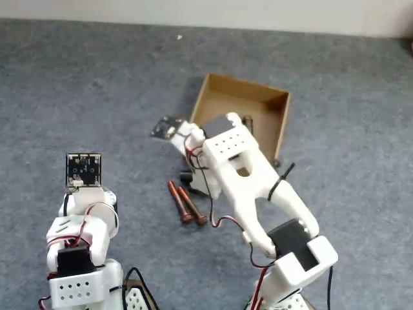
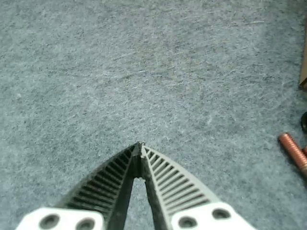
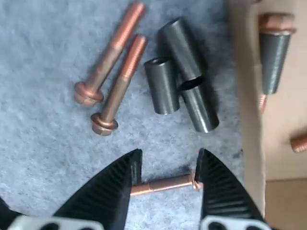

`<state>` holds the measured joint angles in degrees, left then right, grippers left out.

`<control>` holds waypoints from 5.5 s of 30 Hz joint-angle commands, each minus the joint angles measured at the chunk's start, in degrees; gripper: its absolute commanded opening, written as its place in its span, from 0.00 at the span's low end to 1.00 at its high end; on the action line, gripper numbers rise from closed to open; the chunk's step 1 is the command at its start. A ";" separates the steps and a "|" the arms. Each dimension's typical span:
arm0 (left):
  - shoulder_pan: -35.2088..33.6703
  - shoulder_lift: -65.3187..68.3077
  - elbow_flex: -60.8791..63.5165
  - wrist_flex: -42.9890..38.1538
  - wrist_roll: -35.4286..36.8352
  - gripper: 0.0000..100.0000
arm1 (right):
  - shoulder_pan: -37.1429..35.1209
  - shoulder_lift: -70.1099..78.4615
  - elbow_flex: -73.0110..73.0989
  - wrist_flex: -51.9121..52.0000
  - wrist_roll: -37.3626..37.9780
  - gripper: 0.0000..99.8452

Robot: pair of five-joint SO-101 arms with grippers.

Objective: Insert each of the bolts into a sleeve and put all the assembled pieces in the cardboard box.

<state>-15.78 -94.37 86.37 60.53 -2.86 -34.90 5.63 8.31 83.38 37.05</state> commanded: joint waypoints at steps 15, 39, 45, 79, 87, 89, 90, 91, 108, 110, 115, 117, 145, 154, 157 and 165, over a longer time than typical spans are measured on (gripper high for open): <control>-0.75 -0.40 -0.31 -2.11 -0.79 0.01 | 1.19 -0.92 4.09 -10.24 7.03 0.17; -0.75 -0.40 -0.31 -2.02 -0.79 0.01 | 4.79 17.10 -1.63 -16.22 5.45 0.17; -0.75 -0.40 -0.31 -2.02 -0.79 0.01 | 4.79 17.45 -5.32 -16.22 -0.53 0.17; -0.48 -0.40 -0.22 -2.02 -0.79 0.01 | 8.13 -22.11 12.09 -7.60 -13.71 0.00; 0.04 -0.40 -0.22 -1.93 -0.79 0.01 | 19.38 -41.10 26.51 -8.48 -19.34 0.00; 2.15 -0.40 -0.31 -1.93 -1.05 0.01 | 21.05 -45.49 30.99 -10.59 -19.34 0.00; 3.82 -0.40 -0.40 -1.76 -2.37 0.01 | 21.85 -47.87 33.63 -12.09 -19.43 0.00; 6.02 -0.40 -0.40 -1.76 -4.66 0.01 | 22.46 -50.07 36.35 -13.85 -20.22 0.00; 28.00 0.31 -11.38 0.88 -9.67 0.01 | 35.03 -72.75 55.52 -27.91 -34.46 0.01; 30.11 0.40 -13.23 2.46 -9.67 0.01 | 35.74 -72.48 56.31 -29.58 -35.08 0.01; 33.89 0.66 -17.54 5.27 -9.32 0.01 | 39.69 -72.57 57.89 -32.75 -36.84 0.01; 35.21 3.12 -19.12 5.71 -9.32 0.01 | 41.19 -72.57 57.89 -33.27 -37.63 0.01; 54.02 80.40 -56.40 1.76 33.05 0.22 | 51.56 -72.92 57.98 -36.97 -41.05 0.01; 56.66 91.82 -60.97 -7.03 34.55 0.22 | 51.56 -72.92 57.89 -36.97 -40.97 0.01; 56.66 94.90 -62.46 -8.88 34.55 0.22 | 51.56 -72.92 57.89 -36.97 -40.97 0.01; 58.59 105.98 -68.18 -9.58 34.55 0.22 | 51.30 -72.92 57.71 -36.97 -40.97 0.01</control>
<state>40.84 8.31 22.90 51.91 31.08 15.74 -65.76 67.03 48.22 -3.65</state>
